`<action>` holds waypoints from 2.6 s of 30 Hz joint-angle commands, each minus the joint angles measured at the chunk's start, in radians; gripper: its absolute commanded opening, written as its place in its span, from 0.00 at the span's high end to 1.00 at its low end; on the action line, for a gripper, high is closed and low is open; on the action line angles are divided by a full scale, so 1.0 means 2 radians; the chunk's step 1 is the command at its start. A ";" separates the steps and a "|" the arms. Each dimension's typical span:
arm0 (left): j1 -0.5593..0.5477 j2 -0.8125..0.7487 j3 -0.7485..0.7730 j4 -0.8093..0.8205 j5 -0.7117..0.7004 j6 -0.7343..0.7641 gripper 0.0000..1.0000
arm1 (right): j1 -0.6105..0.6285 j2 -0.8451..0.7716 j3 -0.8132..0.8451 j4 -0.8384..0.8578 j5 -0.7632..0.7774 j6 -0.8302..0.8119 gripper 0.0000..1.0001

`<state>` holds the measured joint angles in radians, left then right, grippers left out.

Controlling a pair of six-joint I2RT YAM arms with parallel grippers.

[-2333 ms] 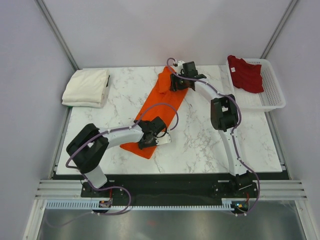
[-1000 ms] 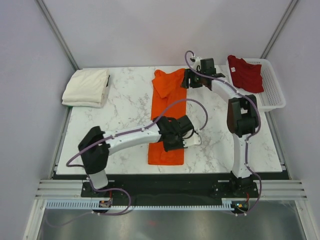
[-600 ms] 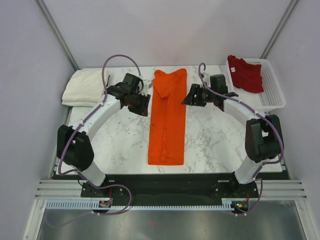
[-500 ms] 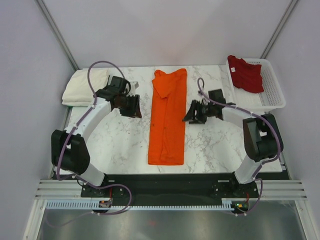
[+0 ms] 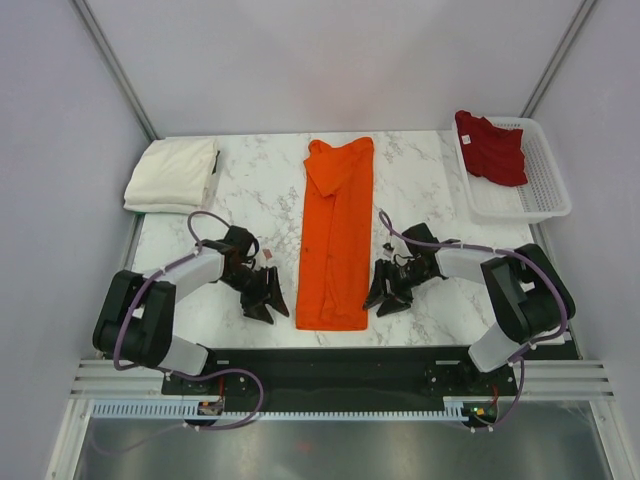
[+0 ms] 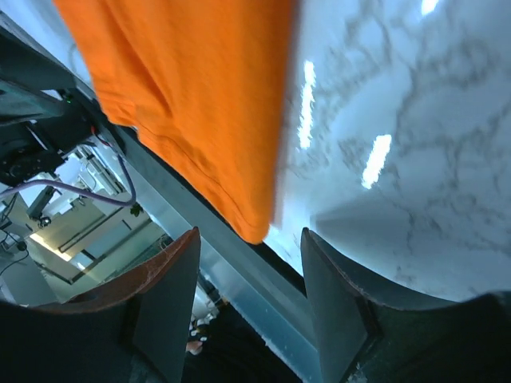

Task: Fold and stack the t-shirts
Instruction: Fold the T-shirt at the center of the board.

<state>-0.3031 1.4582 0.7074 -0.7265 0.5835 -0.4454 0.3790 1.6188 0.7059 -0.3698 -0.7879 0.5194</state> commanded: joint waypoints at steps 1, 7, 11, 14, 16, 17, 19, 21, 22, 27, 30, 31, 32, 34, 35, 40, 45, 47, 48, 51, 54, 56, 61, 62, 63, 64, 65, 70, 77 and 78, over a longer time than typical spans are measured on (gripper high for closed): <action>0.001 -0.017 -0.005 0.043 0.043 -0.043 0.43 | 0.008 -0.022 -0.009 -0.060 0.013 -0.010 0.39; 0.000 0.026 0.009 0.066 0.062 -0.060 0.49 | 0.018 -0.023 -0.007 -0.071 0.036 0.003 0.41; -0.006 0.050 0.020 0.068 0.064 -0.058 0.51 | 0.031 -0.008 0.013 -0.072 0.041 -0.003 0.41; -0.020 0.067 0.024 0.075 0.066 -0.059 0.52 | 0.037 0.000 0.019 -0.063 0.043 0.002 0.41; -0.028 0.078 0.026 0.079 0.068 -0.061 0.52 | 0.044 0.002 0.018 -0.061 0.044 0.004 0.41; -0.034 0.082 0.027 0.080 0.071 -0.062 0.53 | 0.046 0.004 0.017 -0.057 0.045 0.006 0.41; -0.040 0.086 0.026 0.083 0.075 -0.063 0.54 | 0.051 0.004 0.012 -0.052 0.043 0.012 0.42; -0.046 0.089 0.025 0.082 0.076 -0.065 0.55 | 0.054 0.005 0.010 -0.045 0.043 0.015 0.43; -0.046 0.089 0.022 0.082 0.076 -0.067 0.56 | 0.057 0.007 0.009 -0.044 0.040 0.017 0.44; -0.048 0.095 0.020 0.087 0.074 -0.071 0.57 | 0.070 0.022 0.018 -0.035 0.035 0.018 0.50; -0.051 0.099 0.021 0.093 0.075 -0.073 0.60 | 0.075 0.034 0.024 -0.035 0.033 0.019 0.54; -0.051 0.101 0.021 0.093 0.076 -0.074 0.61 | 0.078 0.035 0.026 -0.035 0.033 0.018 0.55; -0.052 0.102 0.021 0.095 0.078 -0.075 0.64 | 0.078 0.038 0.027 -0.035 0.033 0.016 0.57; -0.053 0.102 0.020 0.096 0.080 -0.075 0.66 | 0.078 0.040 0.028 -0.034 0.034 0.016 0.57; -0.055 0.103 0.019 0.096 0.079 -0.075 0.66 | 0.078 0.044 0.029 -0.029 0.035 0.016 0.57; -0.058 0.112 0.020 0.102 0.089 -0.074 0.75 | 0.079 0.047 0.030 -0.021 0.033 0.017 0.72; -0.060 0.108 0.018 0.108 0.096 -0.076 0.98 | 0.076 0.029 0.024 -0.020 0.037 0.017 0.80; -0.060 0.102 0.020 0.108 0.096 -0.076 0.98 | 0.071 0.021 0.022 -0.020 0.033 0.014 0.93; -0.059 0.099 0.021 0.108 0.096 -0.076 0.98 | 0.063 0.019 0.022 -0.019 0.031 0.013 0.98; -0.059 0.081 0.030 0.106 0.096 -0.071 0.98 | 0.042 0.001 0.024 -0.041 0.027 -0.002 1.00; -0.059 0.056 0.053 0.096 0.093 -0.057 0.98 | 0.022 -0.029 0.026 -0.076 0.023 -0.023 1.00; -0.056 0.046 0.077 0.083 0.089 -0.050 0.98 | 0.012 -0.052 0.037 -0.099 0.018 -0.036 1.00; -0.034 0.043 0.143 0.069 0.066 -0.022 0.98 | -0.004 -0.072 0.099 -0.134 0.017 -0.063 1.00; -0.030 0.049 0.155 0.067 0.064 -0.018 0.98 | -0.005 -0.072 0.109 -0.136 0.017 -0.066 1.00; -0.026 0.056 0.178 0.066 0.062 -0.011 0.98 | -0.008 -0.069 0.130 -0.137 0.018 -0.069 1.00; -0.020 0.071 0.190 0.066 0.057 -0.009 0.98 | -0.009 -0.064 0.140 -0.137 0.020 -0.072 1.00; -0.016 0.079 0.202 0.066 0.054 -0.007 0.98 | -0.011 -0.060 0.150 -0.137 0.021 -0.074 1.00; -0.002 0.128 0.293 0.061 0.047 0.011 0.98 | -0.025 -0.005 0.218 -0.119 0.039 -0.089 1.00; 0.020 0.229 0.420 0.056 0.029 0.035 0.98 | -0.056 0.102 0.335 -0.086 0.064 -0.103 1.00; 0.021 0.251 0.447 0.056 0.027 0.037 0.98 | -0.061 0.118 0.372 -0.086 0.069 -0.109 1.00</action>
<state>-0.2783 1.8980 1.4857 -0.6090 0.6632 -0.4358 0.2768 1.8008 1.3231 -0.5854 -0.6884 0.3462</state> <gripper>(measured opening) 0.029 0.021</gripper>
